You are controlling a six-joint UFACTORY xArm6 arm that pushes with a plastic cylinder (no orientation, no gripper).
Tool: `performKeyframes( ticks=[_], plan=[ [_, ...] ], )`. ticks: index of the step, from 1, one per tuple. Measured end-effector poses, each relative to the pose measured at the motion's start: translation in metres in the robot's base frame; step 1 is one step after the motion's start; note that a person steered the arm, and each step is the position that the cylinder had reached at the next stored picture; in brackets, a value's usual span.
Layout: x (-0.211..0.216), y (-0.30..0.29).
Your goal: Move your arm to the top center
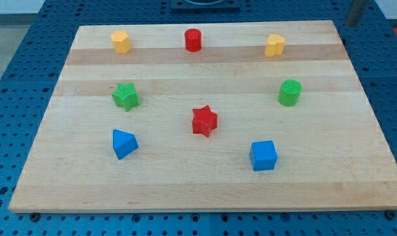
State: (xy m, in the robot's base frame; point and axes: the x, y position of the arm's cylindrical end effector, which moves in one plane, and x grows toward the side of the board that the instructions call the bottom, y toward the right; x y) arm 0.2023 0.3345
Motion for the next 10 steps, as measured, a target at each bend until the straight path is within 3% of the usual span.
performKeyframes(
  ticks=[9,10],
  plan=[
    [-0.011,-0.034],
    [-0.010,-0.082]
  ],
)
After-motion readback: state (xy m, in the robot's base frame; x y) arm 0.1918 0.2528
